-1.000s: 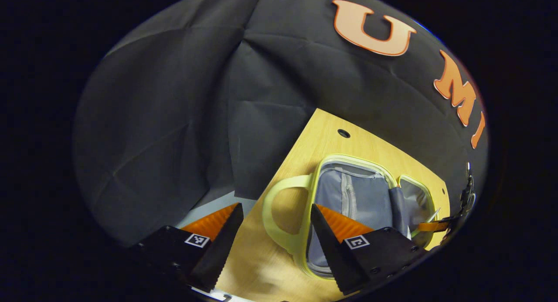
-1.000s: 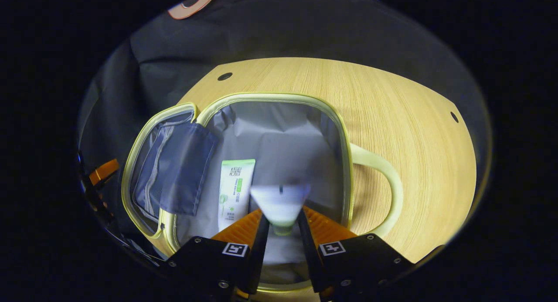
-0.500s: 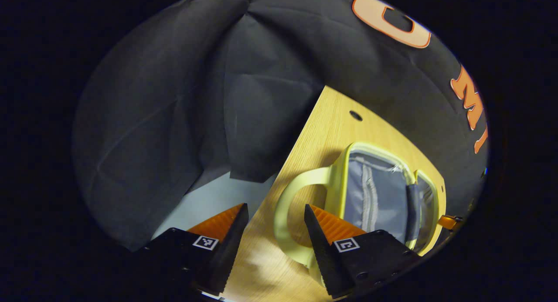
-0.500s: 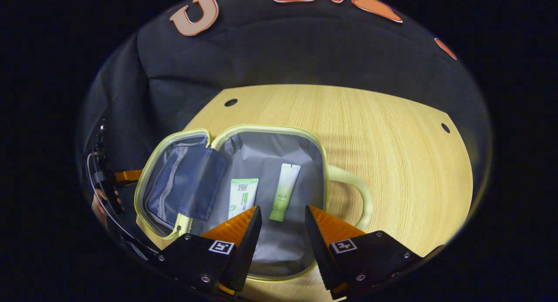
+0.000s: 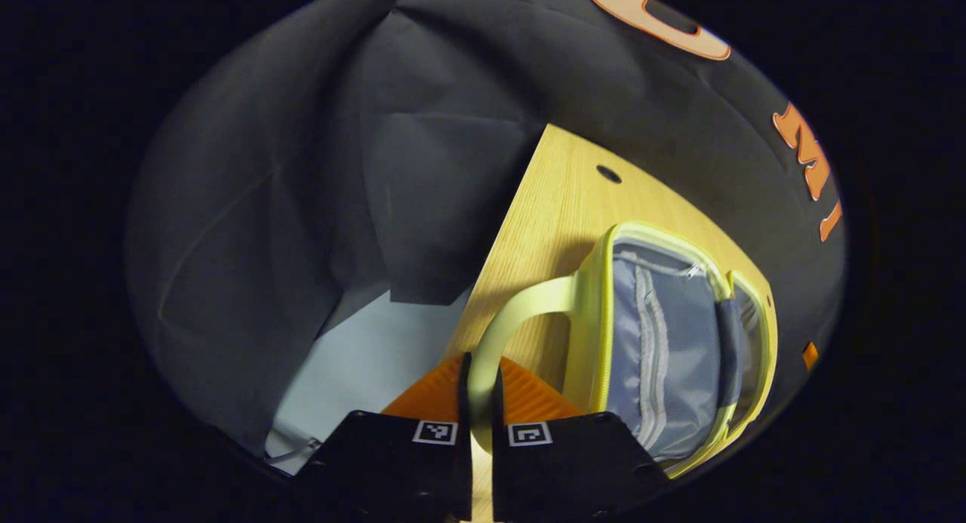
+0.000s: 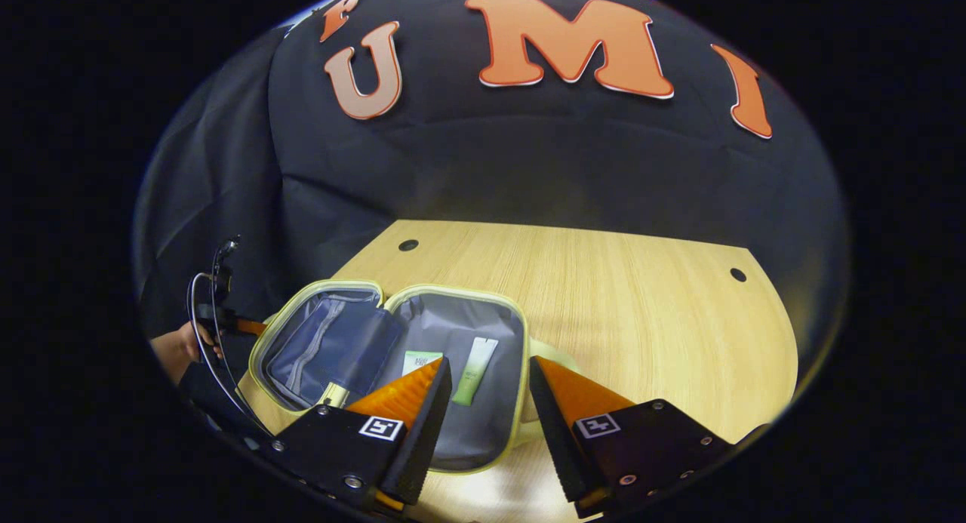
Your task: First open the suitcase, pack the skin care products into it, and then close the suitcase.
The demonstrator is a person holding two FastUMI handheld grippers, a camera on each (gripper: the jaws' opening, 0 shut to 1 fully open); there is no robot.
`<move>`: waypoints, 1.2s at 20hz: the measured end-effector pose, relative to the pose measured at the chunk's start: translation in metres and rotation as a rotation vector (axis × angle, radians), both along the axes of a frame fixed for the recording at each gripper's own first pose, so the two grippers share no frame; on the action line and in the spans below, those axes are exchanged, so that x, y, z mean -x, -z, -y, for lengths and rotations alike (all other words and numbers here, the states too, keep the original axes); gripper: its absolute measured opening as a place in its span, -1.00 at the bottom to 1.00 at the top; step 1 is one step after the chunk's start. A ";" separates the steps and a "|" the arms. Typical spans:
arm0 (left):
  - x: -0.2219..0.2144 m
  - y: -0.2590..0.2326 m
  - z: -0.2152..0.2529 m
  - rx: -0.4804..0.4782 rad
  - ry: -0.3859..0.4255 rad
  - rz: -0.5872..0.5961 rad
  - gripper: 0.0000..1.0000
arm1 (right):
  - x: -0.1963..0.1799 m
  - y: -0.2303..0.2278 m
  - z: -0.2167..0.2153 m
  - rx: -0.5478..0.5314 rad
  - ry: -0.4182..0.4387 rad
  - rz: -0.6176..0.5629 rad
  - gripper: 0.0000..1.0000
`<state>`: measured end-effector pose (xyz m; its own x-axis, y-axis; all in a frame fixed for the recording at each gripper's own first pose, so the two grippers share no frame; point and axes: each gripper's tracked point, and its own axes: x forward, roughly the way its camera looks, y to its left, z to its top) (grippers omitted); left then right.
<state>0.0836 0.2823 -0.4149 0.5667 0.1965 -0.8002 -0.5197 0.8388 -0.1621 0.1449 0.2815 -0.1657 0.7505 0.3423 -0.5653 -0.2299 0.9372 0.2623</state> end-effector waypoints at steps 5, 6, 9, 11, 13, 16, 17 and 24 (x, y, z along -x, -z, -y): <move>-0.010 -0.066 0.009 -0.126 0.060 0.134 -0.81 | 0.003 -0.016 0.032 0.057 0.052 0.092 0.36; -0.010 -0.083 0.011 -0.135 0.073 0.164 -0.81 | 0.005 -0.016 0.033 0.060 0.055 0.092 0.37; -0.018 -0.136 0.021 -0.169 0.101 0.265 -0.82 | 0.006 -0.017 0.032 0.059 0.051 0.097 0.36; -0.030 -0.164 0.037 -0.159 0.111 0.330 -0.82 | 0.008 -0.020 0.029 0.036 0.043 0.100 0.37; -0.040 -0.196 0.058 -0.149 0.122 0.400 -0.82 | 0.009 -0.023 0.029 0.009 0.035 0.098 0.38; -0.042 -0.230 0.093 -0.181 0.164 0.445 -0.82 | 0.008 -0.029 0.035 -0.013 0.030 0.115 0.37; -0.044 -0.240 0.109 -0.185 0.183 0.459 -0.82 | 0.008 -0.033 0.040 -0.019 0.032 0.122 0.38; -0.069 -0.296 0.215 -0.186 0.273 0.548 -0.82 | 0.008 -0.058 0.079 -0.056 0.047 0.200 0.38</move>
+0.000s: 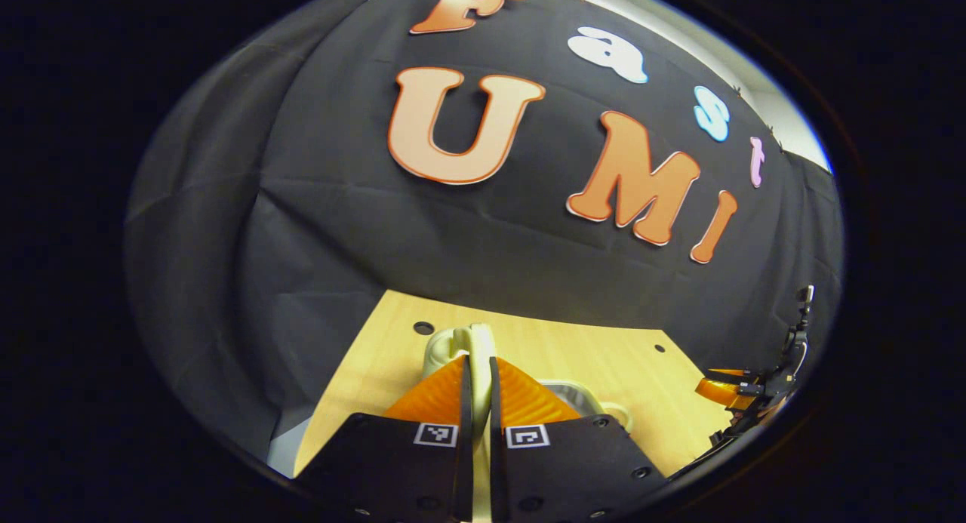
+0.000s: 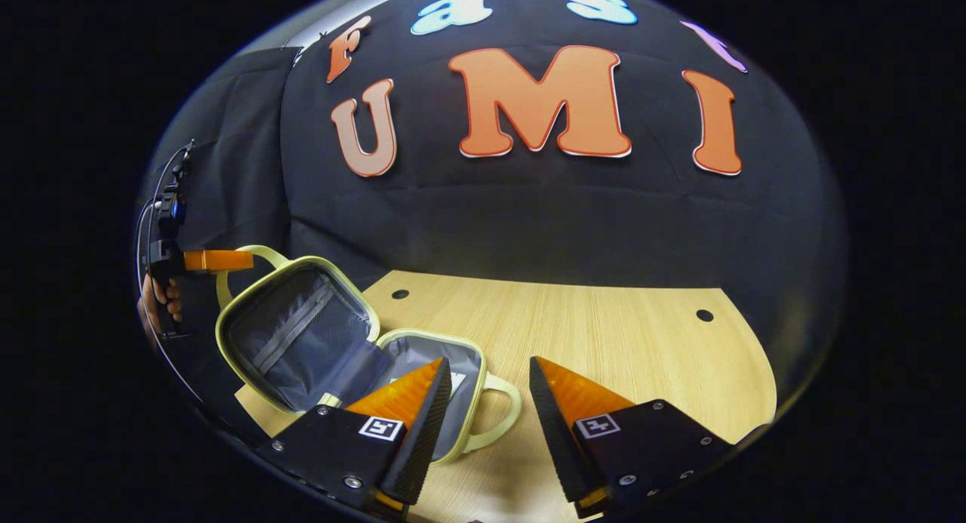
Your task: First open the suitcase, pack the skin care products into it, and then close the suitcase.
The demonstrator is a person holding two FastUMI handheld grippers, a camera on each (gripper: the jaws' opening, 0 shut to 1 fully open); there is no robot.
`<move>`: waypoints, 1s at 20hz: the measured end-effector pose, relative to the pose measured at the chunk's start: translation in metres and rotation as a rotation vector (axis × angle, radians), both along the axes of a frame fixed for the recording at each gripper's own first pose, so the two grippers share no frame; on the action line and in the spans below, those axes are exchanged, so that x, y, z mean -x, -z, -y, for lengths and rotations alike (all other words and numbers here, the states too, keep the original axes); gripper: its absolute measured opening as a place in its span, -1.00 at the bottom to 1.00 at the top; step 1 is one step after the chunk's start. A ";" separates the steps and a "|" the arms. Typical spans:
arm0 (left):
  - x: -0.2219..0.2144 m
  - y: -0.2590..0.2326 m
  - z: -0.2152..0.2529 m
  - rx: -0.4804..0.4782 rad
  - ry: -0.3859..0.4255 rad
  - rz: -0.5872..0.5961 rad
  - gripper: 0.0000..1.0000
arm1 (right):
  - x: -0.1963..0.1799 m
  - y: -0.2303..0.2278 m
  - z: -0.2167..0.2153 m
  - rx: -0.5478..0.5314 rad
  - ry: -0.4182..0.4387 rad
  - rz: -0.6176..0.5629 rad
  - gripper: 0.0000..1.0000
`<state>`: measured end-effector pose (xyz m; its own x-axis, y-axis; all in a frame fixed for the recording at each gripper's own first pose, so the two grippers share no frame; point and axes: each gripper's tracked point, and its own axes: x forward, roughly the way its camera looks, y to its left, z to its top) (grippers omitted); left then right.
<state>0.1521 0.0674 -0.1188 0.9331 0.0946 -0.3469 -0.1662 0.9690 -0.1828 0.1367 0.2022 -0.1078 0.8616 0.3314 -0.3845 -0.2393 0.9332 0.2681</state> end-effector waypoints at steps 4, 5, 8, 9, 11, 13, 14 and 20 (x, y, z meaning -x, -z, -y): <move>-0.013 -0.013 0.082 0.039 0.094 0.028 -0.82 | -0.003 0.004 0.028 0.001 -0.007 0.004 0.38; -0.018 -0.013 0.101 0.037 0.110 0.024 -0.82 | -0.004 0.003 0.035 -0.004 -0.001 0.008 0.39; -0.030 -0.005 0.146 0.064 0.153 0.013 -0.82 | -0.007 0.001 0.049 -0.030 0.008 0.022 0.37; -0.035 -0.001 0.158 0.079 0.162 0.009 -0.82 | -0.007 0.002 0.055 -0.028 0.011 0.027 0.38; -0.043 0.005 0.179 0.086 0.181 0.004 -0.82 | -0.009 0.002 0.066 -0.024 0.025 0.033 0.38; -0.049 0.014 0.195 0.091 0.189 -0.007 -0.82 | -0.009 -0.001 0.074 -0.030 0.036 0.045 0.39; -0.052 0.019 0.203 0.101 0.191 -0.014 -0.82 | -0.008 0.001 0.081 -0.029 0.043 0.054 0.39; -0.067 0.073 0.269 0.191 0.218 -0.079 -0.82 | 0.000 0.014 0.106 -0.020 0.066 0.038 0.41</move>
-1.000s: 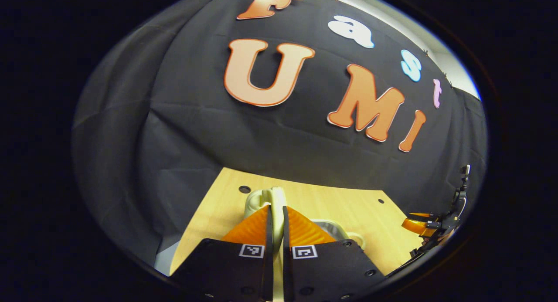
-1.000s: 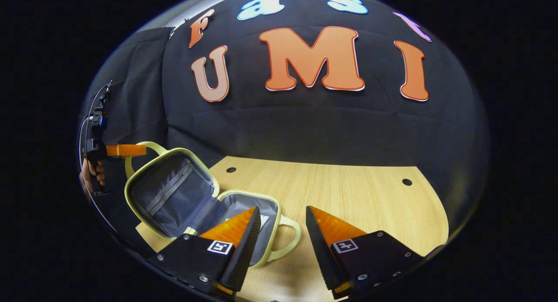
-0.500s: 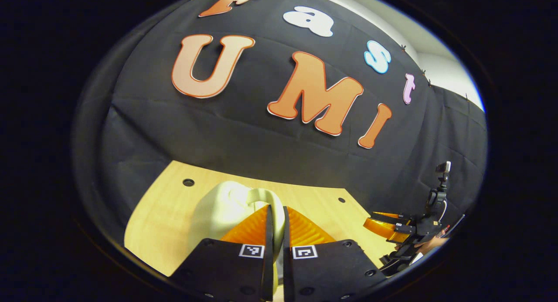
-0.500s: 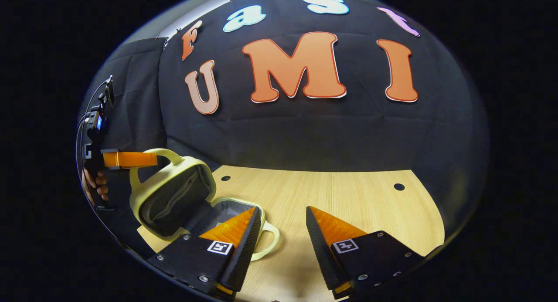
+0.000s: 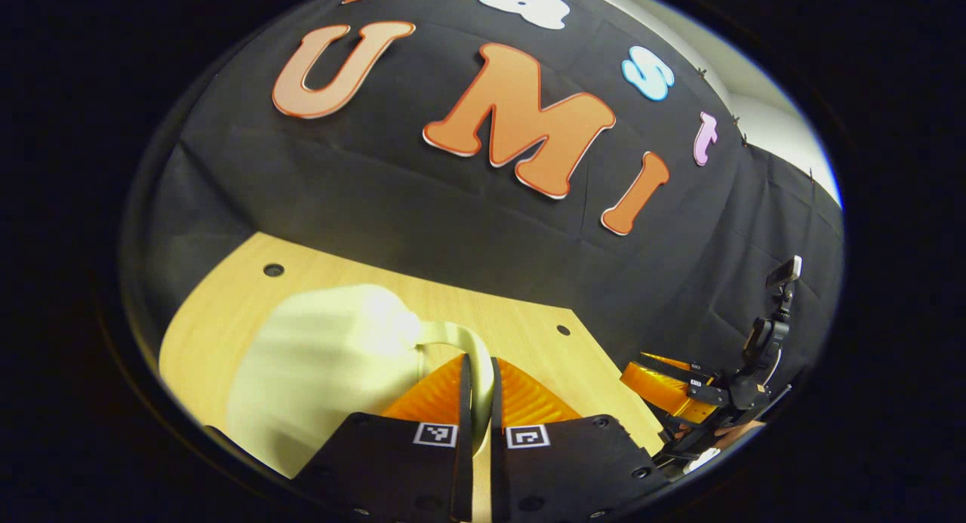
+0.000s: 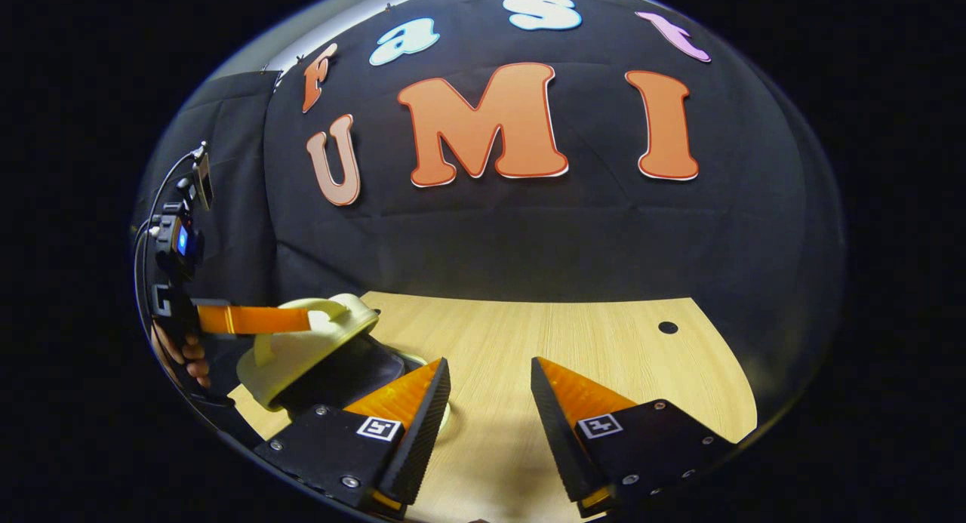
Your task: First open the suitcase, pack the skin care products into it, and then close the suitcase.
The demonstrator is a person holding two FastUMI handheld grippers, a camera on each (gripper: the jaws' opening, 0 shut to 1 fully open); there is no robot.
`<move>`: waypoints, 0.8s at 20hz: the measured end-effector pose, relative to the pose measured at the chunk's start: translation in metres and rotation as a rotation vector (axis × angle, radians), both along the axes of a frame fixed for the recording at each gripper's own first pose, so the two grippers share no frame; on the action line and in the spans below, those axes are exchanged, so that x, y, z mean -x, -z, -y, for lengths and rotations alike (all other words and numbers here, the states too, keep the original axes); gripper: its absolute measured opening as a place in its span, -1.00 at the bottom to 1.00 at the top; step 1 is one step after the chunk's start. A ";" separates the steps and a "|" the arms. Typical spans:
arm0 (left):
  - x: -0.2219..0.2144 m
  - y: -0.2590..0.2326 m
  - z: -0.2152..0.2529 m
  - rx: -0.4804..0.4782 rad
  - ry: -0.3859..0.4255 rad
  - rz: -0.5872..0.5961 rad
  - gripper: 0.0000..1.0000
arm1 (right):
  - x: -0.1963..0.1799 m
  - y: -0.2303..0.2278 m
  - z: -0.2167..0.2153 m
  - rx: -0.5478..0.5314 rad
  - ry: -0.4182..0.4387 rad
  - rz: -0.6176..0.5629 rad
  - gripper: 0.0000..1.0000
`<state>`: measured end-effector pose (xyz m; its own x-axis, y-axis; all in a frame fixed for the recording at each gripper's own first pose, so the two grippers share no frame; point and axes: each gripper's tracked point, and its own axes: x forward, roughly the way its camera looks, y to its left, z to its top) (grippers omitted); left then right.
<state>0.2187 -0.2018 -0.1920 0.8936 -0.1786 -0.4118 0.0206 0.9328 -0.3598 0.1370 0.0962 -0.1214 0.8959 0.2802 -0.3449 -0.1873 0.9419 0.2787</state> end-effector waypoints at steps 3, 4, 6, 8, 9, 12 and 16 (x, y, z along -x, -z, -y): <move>-0.004 0.032 0.027 -0.010 0.040 -0.054 -0.82 | 0.007 0.004 0.013 -0.006 0.015 -0.001 0.42; -0.003 0.042 0.033 -0.026 0.052 -0.073 -0.82 | 0.009 0.004 0.019 -0.006 0.026 -0.003 0.42; -0.003 0.060 0.039 -0.091 0.063 -0.100 -0.82 | 0.011 0.004 0.029 -0.005 0.042 0.002 0.42; -0.003 0.079 0.049 -0.140 0.065 -0.137 -0.81 | 0.014 0.004 0.037 0.002 0.054 0.008 0.42; -0.002 0.086 0.052 -0.158 0.071 -0.154 -0.81 | 0.015 0.004 0.042 0.005 0.060 0.009 0.41; 0.008 0.112 0.066 -0.184 0.115 -0.243 -0.70 | 0.018 0.004 0.051 0.003 0.075 0.011 0.43; -0.002 0.103 0.075 -0.228 0.137 -0.171 0.25 | 0.019 -0.005 0.061 0.027 0.102 0.039 0.48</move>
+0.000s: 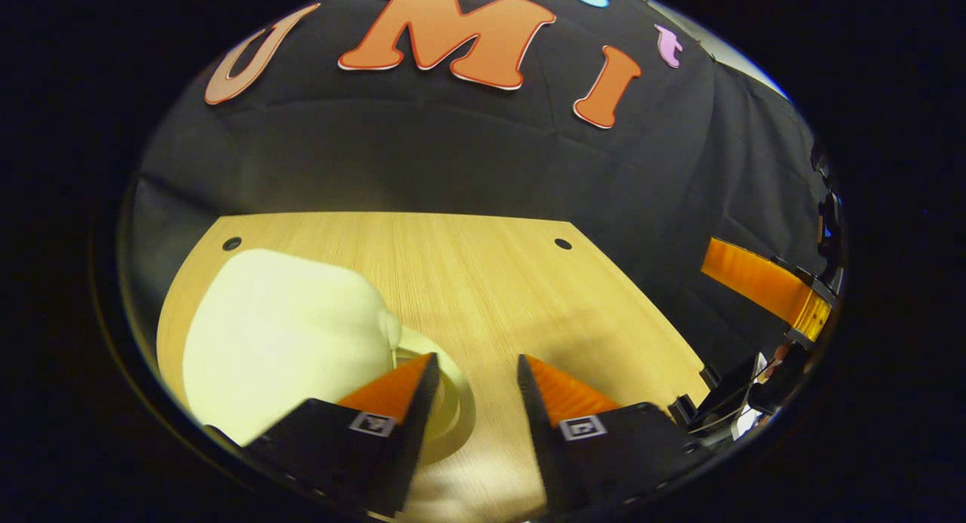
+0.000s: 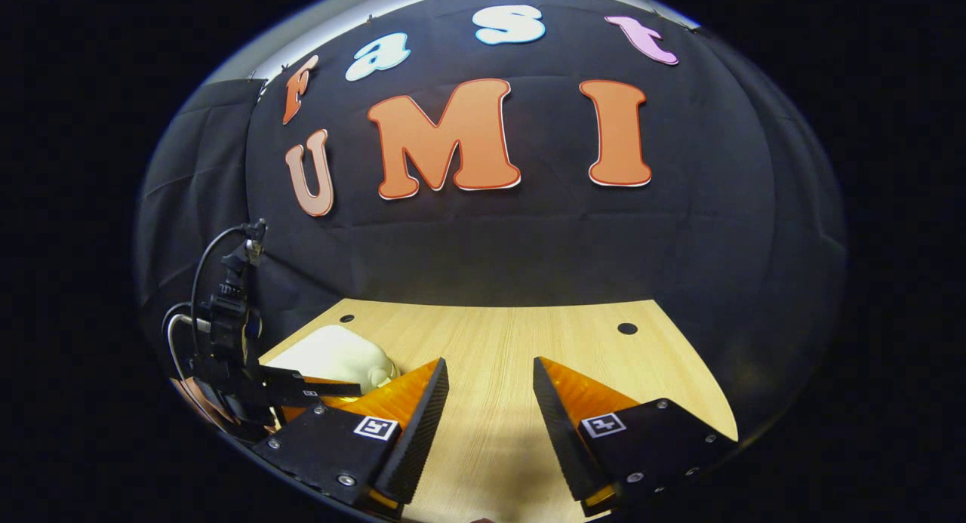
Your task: First open the suitcase, pack the skin care products into it, and then close the suitcase.
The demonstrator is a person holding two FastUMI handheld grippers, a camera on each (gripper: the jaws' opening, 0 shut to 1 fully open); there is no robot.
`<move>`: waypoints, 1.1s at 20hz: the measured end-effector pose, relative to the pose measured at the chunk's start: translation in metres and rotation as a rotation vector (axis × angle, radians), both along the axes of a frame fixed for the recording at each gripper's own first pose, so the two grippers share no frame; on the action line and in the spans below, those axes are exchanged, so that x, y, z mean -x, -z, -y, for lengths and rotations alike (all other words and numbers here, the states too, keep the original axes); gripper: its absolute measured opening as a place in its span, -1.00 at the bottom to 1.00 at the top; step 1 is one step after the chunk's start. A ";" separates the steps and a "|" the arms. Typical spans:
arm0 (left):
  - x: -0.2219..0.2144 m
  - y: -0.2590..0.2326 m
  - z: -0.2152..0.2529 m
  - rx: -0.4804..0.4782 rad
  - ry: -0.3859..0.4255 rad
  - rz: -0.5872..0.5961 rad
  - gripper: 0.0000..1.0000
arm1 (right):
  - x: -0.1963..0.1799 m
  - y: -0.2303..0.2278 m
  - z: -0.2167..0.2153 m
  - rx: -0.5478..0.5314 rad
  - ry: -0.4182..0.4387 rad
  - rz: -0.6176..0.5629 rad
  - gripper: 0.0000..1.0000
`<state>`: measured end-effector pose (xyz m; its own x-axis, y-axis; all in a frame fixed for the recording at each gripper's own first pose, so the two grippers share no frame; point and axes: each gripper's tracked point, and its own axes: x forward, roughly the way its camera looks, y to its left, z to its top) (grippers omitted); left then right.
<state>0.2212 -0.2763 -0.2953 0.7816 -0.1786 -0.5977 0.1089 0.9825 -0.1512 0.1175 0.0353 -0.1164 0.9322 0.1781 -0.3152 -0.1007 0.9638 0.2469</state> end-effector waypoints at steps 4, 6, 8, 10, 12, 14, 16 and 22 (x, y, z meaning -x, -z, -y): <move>-0.010 -0.026 -0.003 -0.032 -0.051 0.080 0.90 | -0.004 -0.036 0.006 0.076 0.036 0.124 0.62; -0.017 -0.056 -0.003 -0.062 -0.086 0.171 0.92 | -0.006 -0.056 0.005 0.101 0.042 0.194 0.69; -0.025 -0.096 -0.011 -0.101 -0.132 0.308 0.92 | -0.009 -0.075 0.004 0.105 0.057 0.261 0.74; -0.025 -0.136 -0.017 -0.117 -0.156 0.419 0.94 | -0.013 -0.087 0.009 0.117 0.081 0.305 0.77; -0.014 -0.155 -0.024 -0.125 -0.180 0.475 0.93 | -0.015 -0.093 0.004 0.124 0.075 0.318 0.77; -0.009 -0.178 -0.029 -0.135 -0.195 0.531 0.94 | -0.016 -0.103 -0.005 0.110 0.056 0.335 0.78; -0.005 -0.206 -0.033 -0.147 -0.206 0.604 0.94 | -0.019 -0.107 -0.011 0.100 0.052 0.345 0.78; 0.005 -0.229 -0.042 -0.179 -0.208 0.662 0.93 | -0.019 -0.112 -0.024 0.103 0.053 0.359 0.79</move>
